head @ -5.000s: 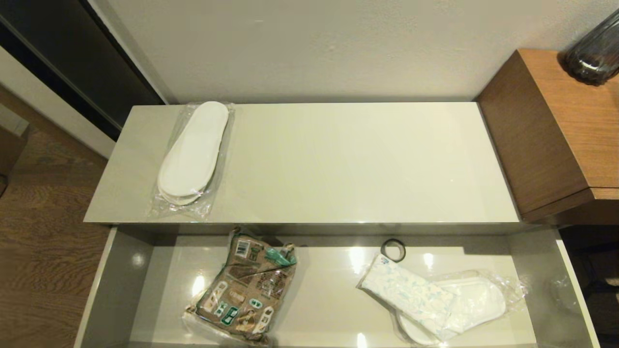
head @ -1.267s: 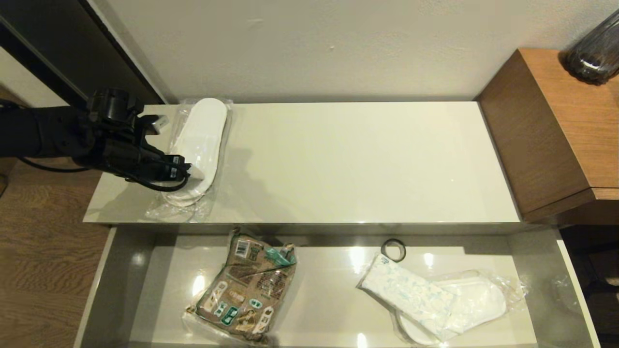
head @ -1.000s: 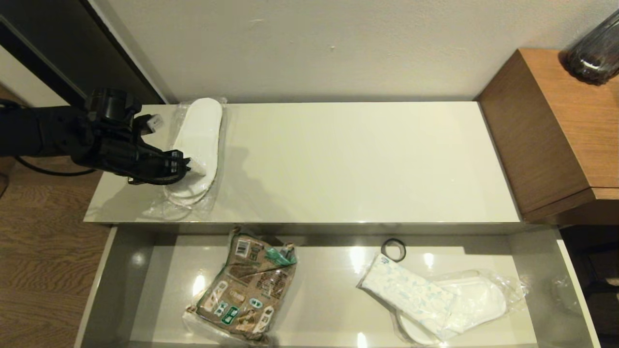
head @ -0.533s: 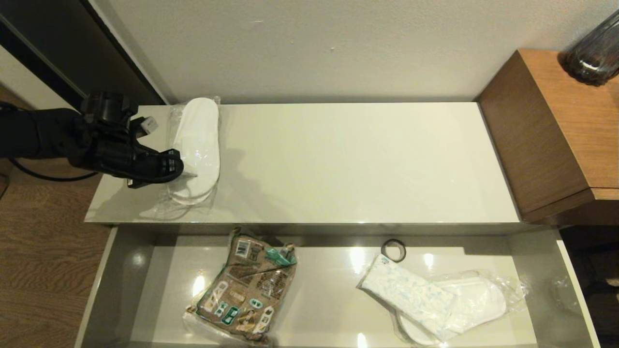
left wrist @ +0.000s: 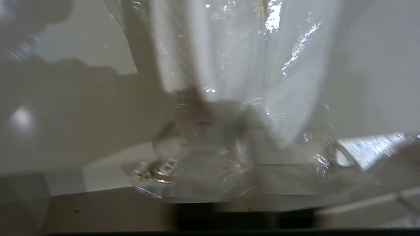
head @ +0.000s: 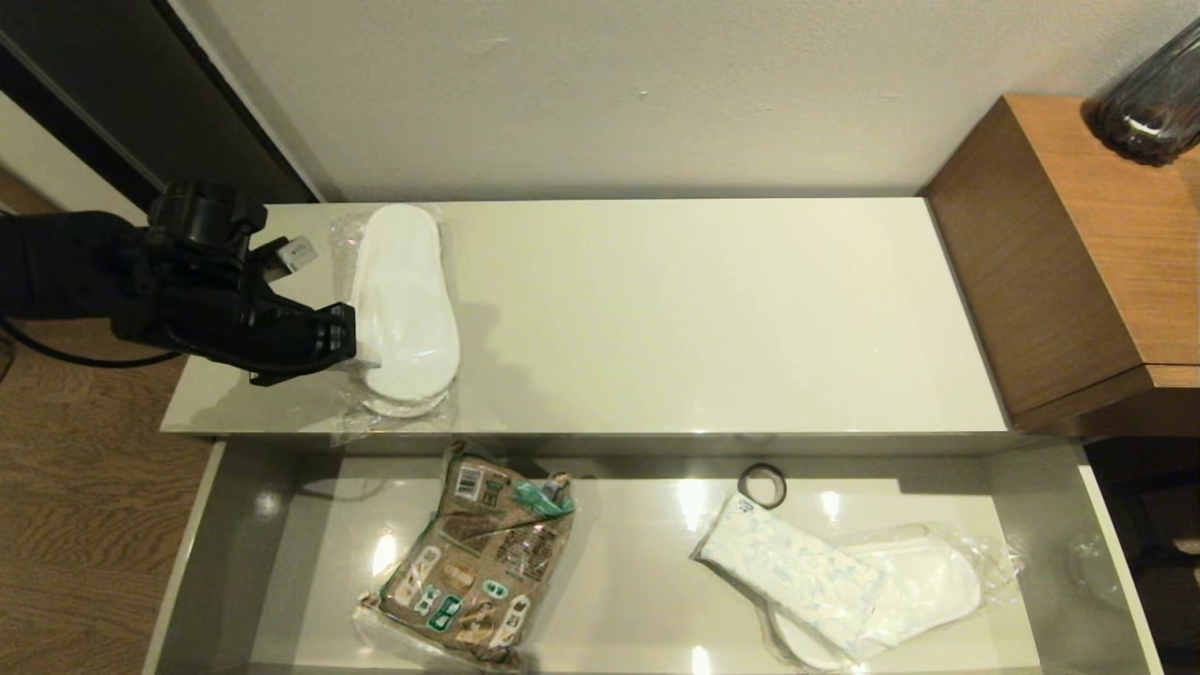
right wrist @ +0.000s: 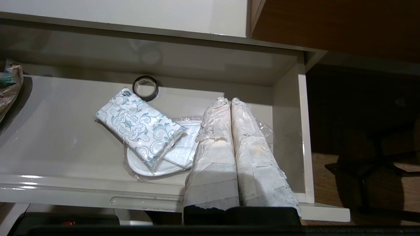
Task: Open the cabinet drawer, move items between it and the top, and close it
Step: Pick up the disposable slippers on the table, then put the disposable slippers in the drawer
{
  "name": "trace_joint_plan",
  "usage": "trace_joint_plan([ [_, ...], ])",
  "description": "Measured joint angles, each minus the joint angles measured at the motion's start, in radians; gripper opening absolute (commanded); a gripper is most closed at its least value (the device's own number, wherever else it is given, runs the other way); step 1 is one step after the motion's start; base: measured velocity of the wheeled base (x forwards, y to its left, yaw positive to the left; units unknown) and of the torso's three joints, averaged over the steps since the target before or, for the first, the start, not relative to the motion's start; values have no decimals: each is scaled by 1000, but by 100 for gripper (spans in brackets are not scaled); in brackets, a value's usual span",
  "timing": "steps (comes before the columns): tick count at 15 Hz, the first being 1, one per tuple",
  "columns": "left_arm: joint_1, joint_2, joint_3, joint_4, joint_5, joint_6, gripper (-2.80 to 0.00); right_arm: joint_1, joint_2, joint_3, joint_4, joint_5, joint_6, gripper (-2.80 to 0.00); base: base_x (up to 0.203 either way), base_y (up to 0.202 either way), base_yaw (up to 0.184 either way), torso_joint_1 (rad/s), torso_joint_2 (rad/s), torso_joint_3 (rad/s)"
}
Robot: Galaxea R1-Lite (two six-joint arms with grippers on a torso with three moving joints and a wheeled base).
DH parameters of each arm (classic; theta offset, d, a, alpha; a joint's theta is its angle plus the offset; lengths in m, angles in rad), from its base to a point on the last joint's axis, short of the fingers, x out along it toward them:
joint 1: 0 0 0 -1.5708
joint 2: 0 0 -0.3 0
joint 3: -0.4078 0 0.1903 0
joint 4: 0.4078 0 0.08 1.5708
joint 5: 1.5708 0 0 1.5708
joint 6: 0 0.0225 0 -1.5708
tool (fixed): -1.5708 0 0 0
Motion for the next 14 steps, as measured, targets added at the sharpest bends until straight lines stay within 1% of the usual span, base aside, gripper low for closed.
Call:
trace_joint_plan([
  [2, -15, -71, 71, 0, -26, -1, -280, 0, 0, 0, 0, 0, 0, -280, 0, 0, 0, 0, 0, 0],
  [5, -21, -147, 165, -5, -37, -1, -280, 0, 0, 0, 0, 0, 0, -280, 0, 0, 0, 0, 0, 0],
  [9, -22, -222, 227, -2, -45, -11, -280, 0, 0, 0, 0, 0, 0, -280, 0, 0, 0, 0, 0, 0],
  [12, -23, -330, 299, 28, -61, -18, -280, 0, 0, 0, 0, 0, 0, -280, 0, 0, 0, 0, 0, 0],
  [13, -25, -376, 335, 49, -63, -27, -280, 0, 0, 0, 0, 0, 0, -280, 0, 0, 0, 0, 0, 0],
  [14, -26, -421, 371, 70, -64, -60, -280, 0, 0, 0, 0, 0, 0, -280, 0, 0, 0, 0, 0, 0],
])
